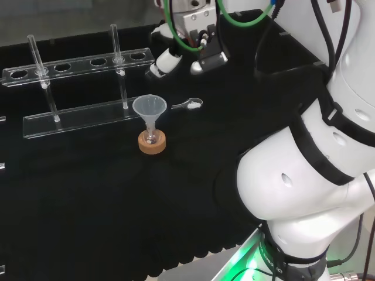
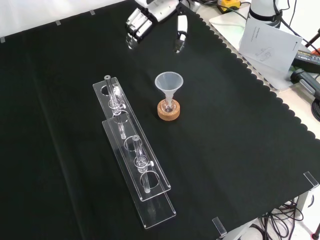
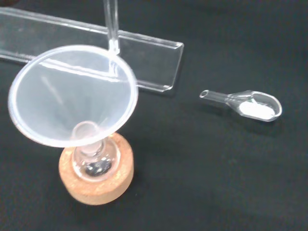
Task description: Pick up the weighing funnel.
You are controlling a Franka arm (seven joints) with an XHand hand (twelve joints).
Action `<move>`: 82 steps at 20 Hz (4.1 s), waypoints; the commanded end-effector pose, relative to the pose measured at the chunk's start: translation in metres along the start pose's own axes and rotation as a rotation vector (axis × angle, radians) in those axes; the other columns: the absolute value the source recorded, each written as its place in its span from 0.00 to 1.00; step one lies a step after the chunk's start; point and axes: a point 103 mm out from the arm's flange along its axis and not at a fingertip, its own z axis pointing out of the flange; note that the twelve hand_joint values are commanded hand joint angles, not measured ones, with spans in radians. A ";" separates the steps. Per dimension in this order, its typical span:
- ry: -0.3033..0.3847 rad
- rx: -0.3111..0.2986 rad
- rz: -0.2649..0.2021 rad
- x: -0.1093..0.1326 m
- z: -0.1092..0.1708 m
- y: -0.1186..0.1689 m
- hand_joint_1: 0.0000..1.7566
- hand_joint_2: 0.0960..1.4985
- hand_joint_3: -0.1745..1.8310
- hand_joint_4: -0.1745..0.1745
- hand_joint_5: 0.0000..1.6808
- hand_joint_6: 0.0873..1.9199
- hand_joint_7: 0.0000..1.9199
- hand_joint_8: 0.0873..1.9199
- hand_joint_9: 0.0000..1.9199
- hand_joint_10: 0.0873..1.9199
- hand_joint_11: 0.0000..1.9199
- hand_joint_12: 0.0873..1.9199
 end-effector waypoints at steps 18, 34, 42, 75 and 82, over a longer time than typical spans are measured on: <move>0.075 0.057 0.078 -0.110 0.031 0.062 0.47 0.41 0.31 0.39 0.24 0.00 0.16 0.33 0.26 0.29 0.17 0.70; 0.009 0.224 0.040 -0.117 0.111 0.111 0.48 0.38 0.35 0.42 0.29 0.00 0.18 0.32 0.28 0.27 0.18 0.68; -0.025 0.235 0.034 -0.125 0.133 0.123 0.47 0.37 0.35 0.42 0.28 0.00 0.14 0.31 0.26 0.27 0.17 0.69; -0.064 0.226 0.053 -0.121 0.191 0.160 0.47 0.39 0.35 0.43 0.35 0.00 0.17 0.34 0.28 0.28 0.18 0.69; -0.068 0.206 0.062 -0.127 0.192 0.165 0.50 0.39 0.35 0.44 0.37 0.00 0.19 0.33 0.30 0.28 0.19 0.68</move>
